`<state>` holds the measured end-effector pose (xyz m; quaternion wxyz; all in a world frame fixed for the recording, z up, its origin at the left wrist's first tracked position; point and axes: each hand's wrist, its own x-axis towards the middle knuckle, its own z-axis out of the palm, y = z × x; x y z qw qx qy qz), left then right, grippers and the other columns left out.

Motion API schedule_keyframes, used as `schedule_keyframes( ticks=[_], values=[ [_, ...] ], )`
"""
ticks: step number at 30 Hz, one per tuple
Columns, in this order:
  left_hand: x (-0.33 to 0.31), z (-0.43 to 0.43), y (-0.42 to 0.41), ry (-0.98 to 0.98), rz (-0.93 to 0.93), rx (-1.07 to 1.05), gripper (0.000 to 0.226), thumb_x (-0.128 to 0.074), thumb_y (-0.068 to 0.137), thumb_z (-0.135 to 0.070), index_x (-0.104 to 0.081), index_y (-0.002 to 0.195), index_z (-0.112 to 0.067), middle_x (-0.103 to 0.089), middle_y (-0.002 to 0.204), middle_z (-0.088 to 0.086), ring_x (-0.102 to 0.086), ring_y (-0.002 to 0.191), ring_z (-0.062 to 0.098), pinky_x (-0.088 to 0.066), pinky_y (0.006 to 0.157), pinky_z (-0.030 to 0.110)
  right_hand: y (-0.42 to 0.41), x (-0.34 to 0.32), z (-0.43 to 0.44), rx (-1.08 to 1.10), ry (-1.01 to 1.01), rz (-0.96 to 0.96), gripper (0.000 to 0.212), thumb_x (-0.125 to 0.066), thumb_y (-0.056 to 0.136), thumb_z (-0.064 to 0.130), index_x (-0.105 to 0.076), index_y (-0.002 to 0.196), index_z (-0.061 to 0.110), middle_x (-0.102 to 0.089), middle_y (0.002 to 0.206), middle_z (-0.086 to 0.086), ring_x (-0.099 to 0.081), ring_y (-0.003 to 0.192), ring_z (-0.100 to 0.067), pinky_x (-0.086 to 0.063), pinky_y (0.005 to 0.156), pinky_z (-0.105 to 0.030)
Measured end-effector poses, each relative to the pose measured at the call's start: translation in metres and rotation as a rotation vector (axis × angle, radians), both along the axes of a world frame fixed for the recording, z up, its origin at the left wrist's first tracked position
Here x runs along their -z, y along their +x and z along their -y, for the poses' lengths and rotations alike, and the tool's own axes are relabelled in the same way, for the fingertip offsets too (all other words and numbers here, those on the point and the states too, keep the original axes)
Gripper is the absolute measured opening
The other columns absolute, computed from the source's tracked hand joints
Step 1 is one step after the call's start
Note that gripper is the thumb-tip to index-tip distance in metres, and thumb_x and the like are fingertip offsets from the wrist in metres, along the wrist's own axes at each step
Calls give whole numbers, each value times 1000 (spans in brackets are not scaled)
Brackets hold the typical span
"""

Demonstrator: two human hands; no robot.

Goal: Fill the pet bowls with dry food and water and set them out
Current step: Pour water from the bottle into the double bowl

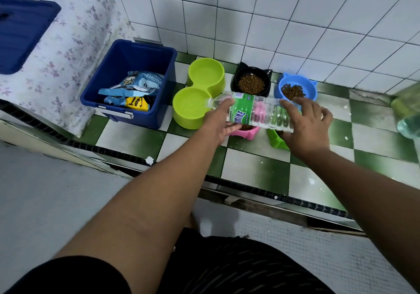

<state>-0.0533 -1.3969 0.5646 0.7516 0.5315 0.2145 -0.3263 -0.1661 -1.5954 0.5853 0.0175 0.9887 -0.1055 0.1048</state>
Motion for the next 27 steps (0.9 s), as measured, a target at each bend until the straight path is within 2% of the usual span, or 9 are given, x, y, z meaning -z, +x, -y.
schedule_keyframes(
  ticks=[4, 10, 13, 18, 23, 27],
  values=[
    [-1, 2, -2, 0, 1, -2, 25, -75, 92, -29, -61, 104, -13, -69, 117, 19, -71, 102, 34, -63, 84, 46, -2, -1, 2, -6, -3, 7, 86, -82, 68, 25, -40, 142, 31, -42, 142, -8, -36, 134, -31, -27, 107, -56],
    [-3, 2, -5, 13, 10, -11, 26, -75, 92, -28, -61, 106, -11, -71, 110, 17, -72, 95, 31, -64, 80, 44, -3, -4, 5, -17, -9, 10, 85, -80, 68, 25, -39, 142, 32, -42, 142, -9, -36, 134, -32, -27, 107, -56],
    [-6, 0, -7, 26, 13, -29, 33, -77, 90, -29, -62, 114, -11, -72, 109, 17, -73, 95, 32, -64, 78, 44, -4, -3, 3, -22, -2, 18, 85, -80, 68, 23, -40, 142, 32, -42, 142, -9, -36, 134, -32, -27, 107, -56],
    [-13, -4, -10, 66, 28, -87, 60, -82, 84, -35, -54, 131, -11, -74, 107, 17, -75, 91, 31, -65, 71, 40, -3, -1, -5, -5, 40, 8, 88, -79, 66, 21, -38, 143, 32, -40, 143, -7, -35, 135, -30, -27, 107, -56],
    [-20, -11, -10, 81, 76, -99, 64, -83, 82, -37, -45, 130, -18, -70, 112, 16, -73, 91, 31, -64, 80, 43, -2, 2, -10, -9, 96, 18, 88, -79, 66, 22, -37, 143, 33, -40, 142, -7, -36, 134, -31, -28, 106, -54],
    [-28, -13, -10, 63, 148, -106, 63, -82, 84, -33, -40, 129, -23, -66, 110, 12, -72, 94, 30, -64, 81, 42, -2, 6, -14, 21, 155, 30, 87, -79, 67, 26, -36, 143, 32, -40, 143, -7, -35, 134, -30, -29, 105, -52]
  ],
)
